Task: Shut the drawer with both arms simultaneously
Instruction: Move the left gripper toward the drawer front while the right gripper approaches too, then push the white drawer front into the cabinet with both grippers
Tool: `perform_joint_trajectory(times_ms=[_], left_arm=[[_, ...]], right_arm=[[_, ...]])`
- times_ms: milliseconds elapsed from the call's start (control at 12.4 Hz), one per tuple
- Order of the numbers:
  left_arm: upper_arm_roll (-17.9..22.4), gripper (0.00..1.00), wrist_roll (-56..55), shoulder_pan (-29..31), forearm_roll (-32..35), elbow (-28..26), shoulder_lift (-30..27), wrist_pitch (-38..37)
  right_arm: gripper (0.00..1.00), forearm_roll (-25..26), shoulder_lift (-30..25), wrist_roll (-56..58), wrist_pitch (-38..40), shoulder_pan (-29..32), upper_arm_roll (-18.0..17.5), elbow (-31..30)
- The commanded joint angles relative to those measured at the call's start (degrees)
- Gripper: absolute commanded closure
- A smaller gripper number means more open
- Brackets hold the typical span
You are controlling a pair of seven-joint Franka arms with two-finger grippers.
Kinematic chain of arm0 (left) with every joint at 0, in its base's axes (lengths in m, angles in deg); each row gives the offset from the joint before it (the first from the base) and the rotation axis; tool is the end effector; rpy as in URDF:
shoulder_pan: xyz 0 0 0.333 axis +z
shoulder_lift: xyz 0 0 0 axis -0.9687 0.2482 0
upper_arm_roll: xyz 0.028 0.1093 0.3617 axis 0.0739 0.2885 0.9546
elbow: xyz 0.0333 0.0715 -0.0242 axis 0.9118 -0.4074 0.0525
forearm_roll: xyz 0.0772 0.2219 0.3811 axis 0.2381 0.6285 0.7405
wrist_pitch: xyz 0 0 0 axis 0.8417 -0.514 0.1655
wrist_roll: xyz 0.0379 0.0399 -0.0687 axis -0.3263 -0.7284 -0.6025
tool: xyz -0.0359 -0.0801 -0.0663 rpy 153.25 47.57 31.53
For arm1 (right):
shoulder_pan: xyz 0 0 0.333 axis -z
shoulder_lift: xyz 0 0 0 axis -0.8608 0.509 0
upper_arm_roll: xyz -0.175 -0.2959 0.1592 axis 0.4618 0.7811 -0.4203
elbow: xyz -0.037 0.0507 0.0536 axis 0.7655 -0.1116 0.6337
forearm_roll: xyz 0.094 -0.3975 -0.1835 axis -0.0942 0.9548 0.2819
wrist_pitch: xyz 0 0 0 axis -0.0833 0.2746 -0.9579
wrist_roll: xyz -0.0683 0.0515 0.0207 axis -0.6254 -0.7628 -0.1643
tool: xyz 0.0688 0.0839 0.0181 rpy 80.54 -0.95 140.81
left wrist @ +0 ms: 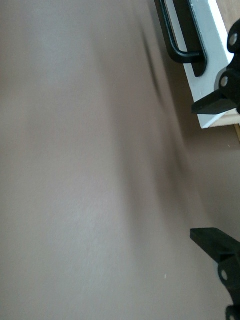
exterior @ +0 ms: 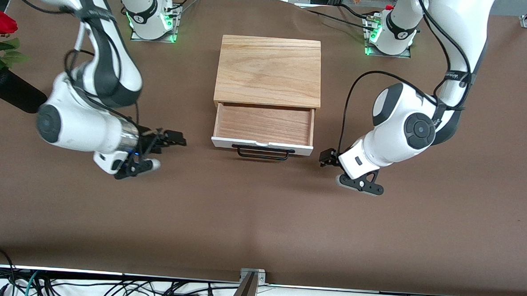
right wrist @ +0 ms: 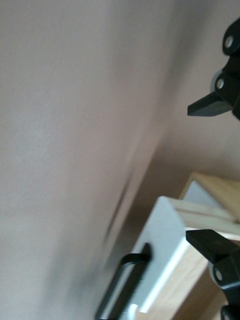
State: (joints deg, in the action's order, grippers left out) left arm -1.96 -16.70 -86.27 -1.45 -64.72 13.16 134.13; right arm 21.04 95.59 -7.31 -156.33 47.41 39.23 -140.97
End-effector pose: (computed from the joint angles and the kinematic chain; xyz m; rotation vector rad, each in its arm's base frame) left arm 0.7245 -0.2847 0.3706 2.8547 -0.2183 -0.0182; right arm 0.7343 0.2431 0.3812 -2.7004 -0.2762 0.1798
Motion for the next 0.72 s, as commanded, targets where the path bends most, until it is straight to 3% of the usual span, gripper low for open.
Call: perform_joint_trajectory(times_ms=[0, 322, 644], left_arm=[[0.3, 0.0, 0.4, -1.0, -2.5, 1.6, 2.5, 2.2], [0.3, 0.0, 0.4, -3.2, -2.6, 1.3, 5.1, 3.0], [0.3, 0.0, 0.6, -3.8, -3.0, -0.5, 5.4, 2.4]], right_arm=[[0.0, -8.1, 3.8, -1.5, -3.1, -1.5, 0.0, 2.5], [0.0, -14.0, 6.0, -0.7, -6.4, -3.0, 0.0, 1.6], [0.0, -14.9, 6.6, -0.6, -6.5, -6.0, 0.0, -0.2]])
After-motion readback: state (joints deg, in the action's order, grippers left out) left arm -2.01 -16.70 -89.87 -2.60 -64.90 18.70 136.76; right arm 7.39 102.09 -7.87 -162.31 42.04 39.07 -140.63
